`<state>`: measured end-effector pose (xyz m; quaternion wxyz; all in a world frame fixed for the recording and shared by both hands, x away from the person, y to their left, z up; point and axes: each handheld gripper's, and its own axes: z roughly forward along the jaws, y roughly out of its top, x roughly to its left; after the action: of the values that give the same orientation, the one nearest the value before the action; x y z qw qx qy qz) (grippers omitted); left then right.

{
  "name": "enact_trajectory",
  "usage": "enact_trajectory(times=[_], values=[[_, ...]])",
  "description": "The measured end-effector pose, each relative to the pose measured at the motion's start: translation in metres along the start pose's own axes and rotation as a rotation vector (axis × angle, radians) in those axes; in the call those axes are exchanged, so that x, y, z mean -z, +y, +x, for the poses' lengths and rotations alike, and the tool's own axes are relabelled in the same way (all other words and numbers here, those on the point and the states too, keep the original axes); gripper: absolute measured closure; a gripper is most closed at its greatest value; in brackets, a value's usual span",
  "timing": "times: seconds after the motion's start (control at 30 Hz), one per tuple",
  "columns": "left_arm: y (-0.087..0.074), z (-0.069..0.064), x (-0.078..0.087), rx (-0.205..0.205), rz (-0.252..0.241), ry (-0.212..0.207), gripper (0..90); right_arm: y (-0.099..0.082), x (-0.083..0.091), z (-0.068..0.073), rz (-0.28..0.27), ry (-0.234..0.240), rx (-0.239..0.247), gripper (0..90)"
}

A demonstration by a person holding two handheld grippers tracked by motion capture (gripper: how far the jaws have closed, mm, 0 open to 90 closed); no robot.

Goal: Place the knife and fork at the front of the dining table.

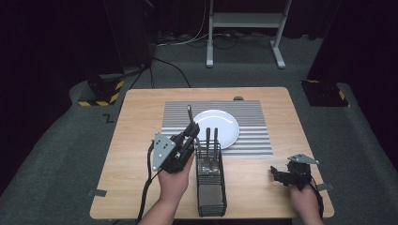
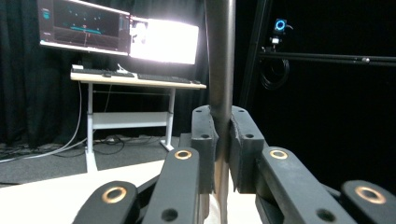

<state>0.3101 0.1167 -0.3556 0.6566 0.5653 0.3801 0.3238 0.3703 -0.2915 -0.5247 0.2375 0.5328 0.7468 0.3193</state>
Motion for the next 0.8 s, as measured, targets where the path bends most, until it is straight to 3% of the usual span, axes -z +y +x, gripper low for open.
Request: enact_trajectory(times=[0.2,0.37,0.6,0.8], values=[[0.009,0.005,0.004,-0.007,-0.017,0.01,81.6,0.0,0.0,0.0,0.0,0.004,0.003,10.5],[0.011,0.013,0.006,-0.015,-0.003,0.029,81.6,0.0,0.0,0.0,0.0,0.004,0.003,10.5],[0.008,0.029,0.007,-0.029,0.03,0.07,81.6,0.0,0.0,0.0,0.001,0.004,0.001,10.4],[-0.003,0.045,0.004,-0.013,0.06,0.107,81.6,0.0,0.0,0.0,0.001,0.004,0.001,10.3]])
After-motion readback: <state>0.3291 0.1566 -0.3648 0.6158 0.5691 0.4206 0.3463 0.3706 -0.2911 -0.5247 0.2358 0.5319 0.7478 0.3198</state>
